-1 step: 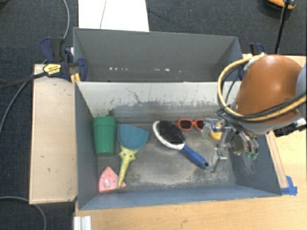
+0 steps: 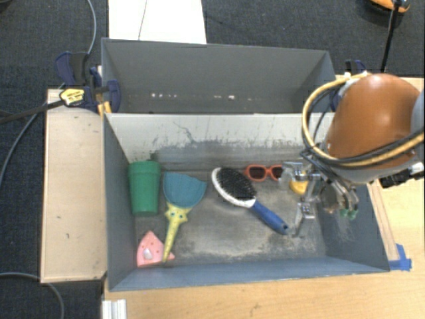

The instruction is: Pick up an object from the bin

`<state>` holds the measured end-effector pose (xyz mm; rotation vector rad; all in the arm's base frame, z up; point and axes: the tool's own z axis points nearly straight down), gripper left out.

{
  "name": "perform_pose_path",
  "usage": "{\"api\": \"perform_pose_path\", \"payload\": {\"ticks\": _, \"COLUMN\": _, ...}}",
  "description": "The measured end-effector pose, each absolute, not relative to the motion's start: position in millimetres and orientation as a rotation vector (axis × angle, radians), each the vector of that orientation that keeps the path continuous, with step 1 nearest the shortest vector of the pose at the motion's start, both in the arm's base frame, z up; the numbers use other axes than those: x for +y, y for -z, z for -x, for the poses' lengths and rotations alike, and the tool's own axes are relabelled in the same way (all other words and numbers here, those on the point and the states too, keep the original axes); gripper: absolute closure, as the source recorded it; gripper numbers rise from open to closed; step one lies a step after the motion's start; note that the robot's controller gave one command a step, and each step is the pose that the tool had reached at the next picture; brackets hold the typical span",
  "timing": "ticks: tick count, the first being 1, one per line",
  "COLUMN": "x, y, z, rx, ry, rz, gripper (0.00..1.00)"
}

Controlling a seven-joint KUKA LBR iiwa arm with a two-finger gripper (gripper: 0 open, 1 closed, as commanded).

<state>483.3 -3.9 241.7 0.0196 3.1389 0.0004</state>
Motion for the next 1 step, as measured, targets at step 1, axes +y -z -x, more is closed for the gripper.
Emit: {"api": "perform_pose_path", "payload": {"ticks": 1, "x": 4.5, "y": -199.5, "z": -490.7, "rx": 3.132, "ry": 0.0, "rz": 0.079, "gripper": 0.0}}
